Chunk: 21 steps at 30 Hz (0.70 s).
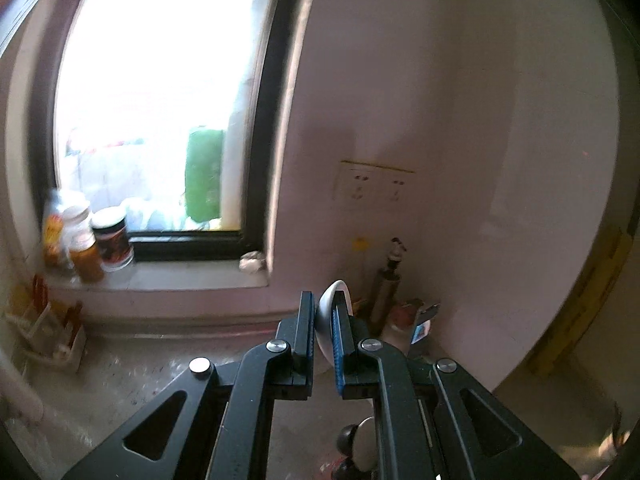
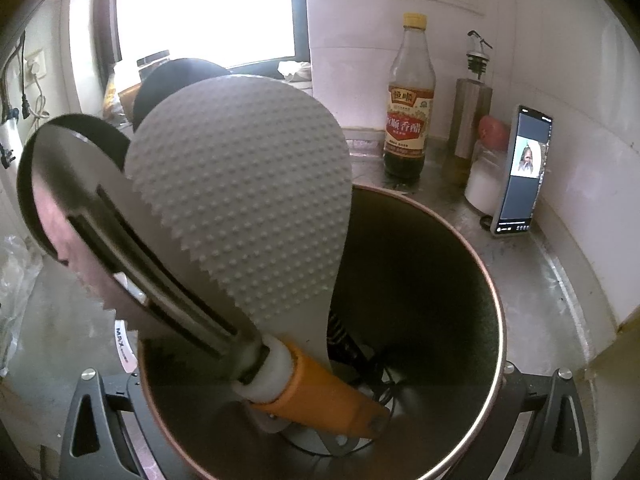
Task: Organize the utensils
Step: 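Lift the white soup spoon with the left gripper toward the red holder, then lower the spoon into the red holder and open the left gripper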
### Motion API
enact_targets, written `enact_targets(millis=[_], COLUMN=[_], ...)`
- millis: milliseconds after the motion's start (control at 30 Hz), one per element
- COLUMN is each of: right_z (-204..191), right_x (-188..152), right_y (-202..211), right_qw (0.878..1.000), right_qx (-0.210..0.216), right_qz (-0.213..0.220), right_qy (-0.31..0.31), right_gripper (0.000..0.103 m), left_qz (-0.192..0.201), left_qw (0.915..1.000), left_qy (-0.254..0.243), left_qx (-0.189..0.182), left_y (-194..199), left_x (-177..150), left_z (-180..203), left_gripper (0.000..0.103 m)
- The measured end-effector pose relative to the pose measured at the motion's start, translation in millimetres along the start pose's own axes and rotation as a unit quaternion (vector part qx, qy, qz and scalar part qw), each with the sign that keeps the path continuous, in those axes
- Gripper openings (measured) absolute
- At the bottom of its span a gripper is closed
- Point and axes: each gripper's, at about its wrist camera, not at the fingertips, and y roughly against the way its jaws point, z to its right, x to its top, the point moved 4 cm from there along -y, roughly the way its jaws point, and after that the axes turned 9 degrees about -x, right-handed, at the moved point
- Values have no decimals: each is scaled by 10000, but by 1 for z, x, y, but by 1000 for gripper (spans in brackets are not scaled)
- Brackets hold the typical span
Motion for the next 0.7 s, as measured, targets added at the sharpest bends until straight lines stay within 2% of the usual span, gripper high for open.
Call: enact_targets(millis=[133,367,700], right_z=[2,0,1], right_x=[1,5,9], right_y=[-1,3,4], right_qw=[10000,10000,9999], right_qx=[-23,-49,-90], right_qz=[18,50,57], right_qy=[-25,-32,-94], right_gripper=[103,103,103], left_qz=[-87,-393,-680], left_qw=[9995,9977,9957], left_qy=[-188,-400,-552], left_qx=[-218,-369,-306], left_y=[-13,-41,-64], left_x=[-7,-34,-71], left_z=[15,26,29], left_gripper=[8,8,8])
